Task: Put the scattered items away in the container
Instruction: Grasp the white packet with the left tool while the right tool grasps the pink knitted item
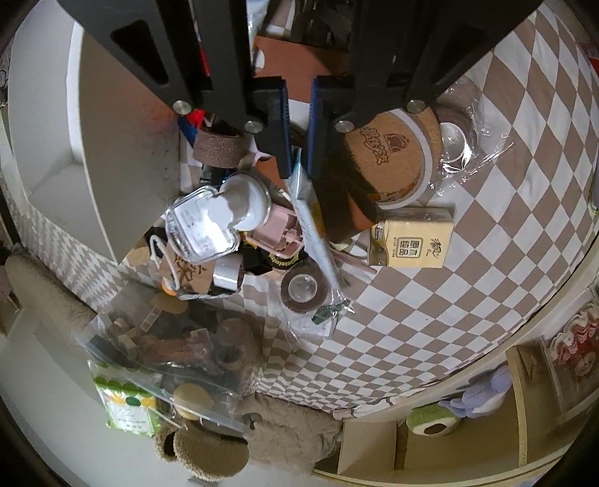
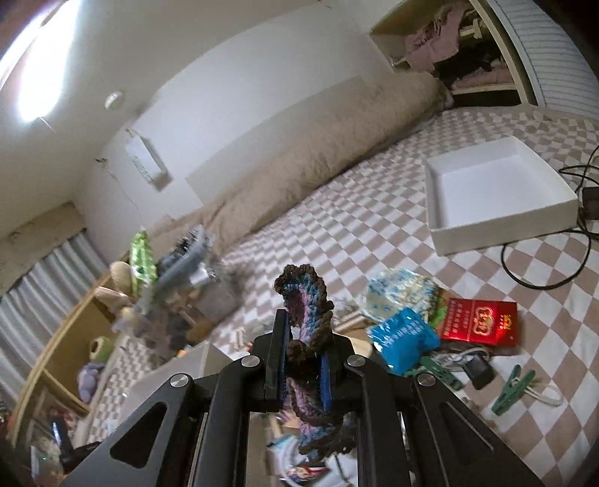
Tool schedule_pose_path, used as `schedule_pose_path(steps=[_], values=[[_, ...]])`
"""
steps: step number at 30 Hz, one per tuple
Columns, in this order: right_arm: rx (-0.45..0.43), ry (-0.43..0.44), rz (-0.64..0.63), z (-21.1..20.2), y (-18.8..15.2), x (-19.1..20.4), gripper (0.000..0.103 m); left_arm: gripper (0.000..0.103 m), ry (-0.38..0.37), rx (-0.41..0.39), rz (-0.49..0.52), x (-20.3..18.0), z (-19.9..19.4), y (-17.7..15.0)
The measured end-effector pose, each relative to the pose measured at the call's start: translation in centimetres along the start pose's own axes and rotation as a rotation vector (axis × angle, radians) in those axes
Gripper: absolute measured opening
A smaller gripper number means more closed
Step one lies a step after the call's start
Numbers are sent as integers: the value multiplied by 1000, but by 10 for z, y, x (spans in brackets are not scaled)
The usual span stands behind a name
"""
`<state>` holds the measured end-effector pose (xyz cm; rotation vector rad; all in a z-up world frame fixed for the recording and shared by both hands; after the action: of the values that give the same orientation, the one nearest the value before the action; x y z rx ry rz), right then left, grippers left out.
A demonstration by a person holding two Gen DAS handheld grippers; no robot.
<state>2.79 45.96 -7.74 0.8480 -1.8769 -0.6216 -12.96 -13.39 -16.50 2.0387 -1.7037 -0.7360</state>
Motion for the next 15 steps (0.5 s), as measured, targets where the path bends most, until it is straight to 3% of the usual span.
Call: schedule_pose_path(steps=[15], values=[[-20,169,33,-15,0,23,14,5,-87,-86,-8,-10,-33,3]])
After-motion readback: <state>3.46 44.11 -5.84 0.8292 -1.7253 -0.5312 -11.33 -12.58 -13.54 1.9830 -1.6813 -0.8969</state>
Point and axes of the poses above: each gripper's, at about its wrist camera, not at the fingertips, and z roughly the way its jaws point, x to its left, y to its top, the point moved 3 cm from there along z, roughly the way its jaws point, and after that the axes turned 1 degree about z, right-handed, at the moved point
